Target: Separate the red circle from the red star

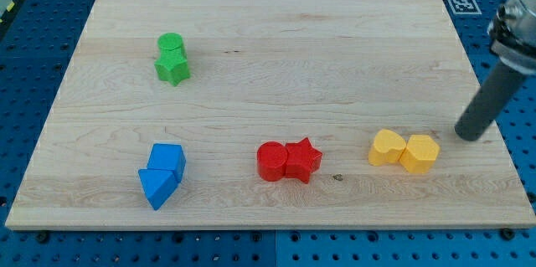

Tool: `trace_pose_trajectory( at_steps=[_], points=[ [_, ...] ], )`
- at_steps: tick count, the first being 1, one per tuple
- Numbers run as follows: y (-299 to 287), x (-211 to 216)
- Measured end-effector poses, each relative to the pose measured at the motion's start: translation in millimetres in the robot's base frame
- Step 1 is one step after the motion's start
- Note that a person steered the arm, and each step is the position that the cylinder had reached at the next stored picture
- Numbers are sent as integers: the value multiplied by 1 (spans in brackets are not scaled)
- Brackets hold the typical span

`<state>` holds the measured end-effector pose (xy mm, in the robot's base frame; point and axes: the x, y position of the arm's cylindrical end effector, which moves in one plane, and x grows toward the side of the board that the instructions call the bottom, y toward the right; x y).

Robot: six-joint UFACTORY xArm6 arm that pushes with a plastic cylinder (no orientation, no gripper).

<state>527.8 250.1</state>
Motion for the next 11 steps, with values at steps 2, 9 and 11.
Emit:
trace_pose_trajectory(
  at_steps=[2,9,11],
  points=[
    [-57,73],
    [-276,8],
    [-286,-11]
  ],
)
